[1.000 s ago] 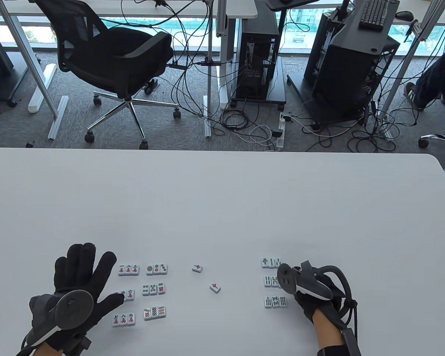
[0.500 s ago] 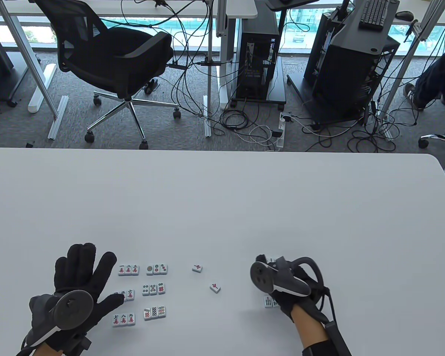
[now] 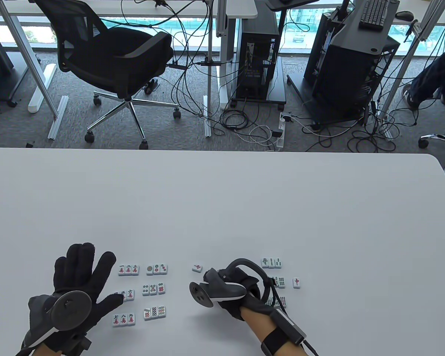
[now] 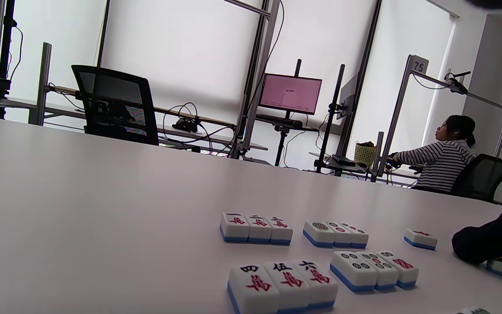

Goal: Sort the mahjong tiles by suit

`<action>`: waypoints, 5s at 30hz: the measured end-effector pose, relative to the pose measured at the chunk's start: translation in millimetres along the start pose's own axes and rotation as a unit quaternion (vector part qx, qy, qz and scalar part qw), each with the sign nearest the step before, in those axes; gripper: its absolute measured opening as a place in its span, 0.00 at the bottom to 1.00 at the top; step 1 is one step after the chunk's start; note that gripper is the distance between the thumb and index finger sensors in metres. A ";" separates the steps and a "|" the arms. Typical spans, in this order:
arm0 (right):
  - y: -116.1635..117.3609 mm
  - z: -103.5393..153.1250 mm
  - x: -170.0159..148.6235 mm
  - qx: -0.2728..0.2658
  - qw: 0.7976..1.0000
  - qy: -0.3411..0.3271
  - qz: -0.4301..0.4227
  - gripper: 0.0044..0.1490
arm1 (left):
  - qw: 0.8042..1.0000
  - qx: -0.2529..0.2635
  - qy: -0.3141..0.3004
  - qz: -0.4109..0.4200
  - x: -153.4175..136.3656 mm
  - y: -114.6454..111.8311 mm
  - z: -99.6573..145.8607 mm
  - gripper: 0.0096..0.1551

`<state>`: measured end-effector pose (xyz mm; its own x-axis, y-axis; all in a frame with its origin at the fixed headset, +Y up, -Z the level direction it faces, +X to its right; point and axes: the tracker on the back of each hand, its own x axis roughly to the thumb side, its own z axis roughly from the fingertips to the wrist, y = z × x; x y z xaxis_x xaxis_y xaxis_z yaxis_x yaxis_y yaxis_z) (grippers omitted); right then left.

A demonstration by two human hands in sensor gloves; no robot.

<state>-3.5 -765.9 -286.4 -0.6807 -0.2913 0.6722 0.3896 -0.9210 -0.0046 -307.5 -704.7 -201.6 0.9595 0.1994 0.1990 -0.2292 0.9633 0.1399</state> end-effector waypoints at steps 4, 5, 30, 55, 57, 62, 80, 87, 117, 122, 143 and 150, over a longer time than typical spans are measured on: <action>0.9 1.2 -0.3 -0.008 1.000 0.000 0.004 0.37 | 1.000 -0.003 0.000 -0.001 -0.2 -0.4 0.1 0.55; 1.1 2.6 -1.4 -0.017 1.000 -0.002 0.003 0.38 | 1.000 -0.004 0.001 -0.002 -0.3 -0.6 0.0 0.55; 68.2 133.2 -161.8 0.042 0.958 0.273 -0.070 0.37 | 1.000 -0.020 0.011 -0.010 -3.3 -6.1 -1.7 0.55; 47.7 115.7 -159.8 0.056 0.957 0.278 -0.065 0.40 | 1.000 -0.025 0.010 -0.005 -2.6 -7.8 -2.6 0.54; 36.4 107.1 -154.3 0.030 0.962 0.263 -0.069 0.40 | 1.000 -0.025 0.009 -0.005 -2.5 -7.9 -2.5 0.54; 8.6 62.1 -114.4 -0.028 0.980 0.181 -0.078 0.42 | 1.000 -0.024 0.007 -0.005 -2.1 -7.6 -2.2 0.54; -26.1 -61.9 -18.3 0.017 0.969 0.205 -0.136 0.38 | 1.000 -0.017 -0.003 0.005 -1.6 -6.7 -0.6 0.54; -22.1 -80.9 -10.8 0.079 0.961 0.243 -0.102 0.38 | 1.000 -0.017 -0.003 0.006 -1.6 -6.7 -0.6 0.54; -23.1 51.1 -106.6 -0.136 0.980 0.146 0.002 0.38 | 1.000 -0.029 0.002 0.002 -1.2 -6.9 -2.1 0.53; 8.4 97.1 -140.2 -0.088 0.978 0.190 -0.014 0.38 | 0.999 -0.035 0.007 -0.004 -2.1 -9.0 -2.8 0.54; 84.8 126.0 -155.8 0.022 0.969 0.244 -0.041 0.37 | 0.997 -0.073 0.010 -0.020 0.9 -22.8 -5.9 0.53; 83.8 124.5 -155.6 0.043 0.966 0.252 -0.045 0.38 | 0.997 -0.074 0.008 -0.016 1.3 -23.5 -6.0 0.53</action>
<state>212.4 -765.6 -299.2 -0.9212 -0.3208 0.2204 0.3507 -0.9297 0.1124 -299.9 -726.0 -210.5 0.9684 0.1704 0.1820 -0.1736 0.9848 0.0017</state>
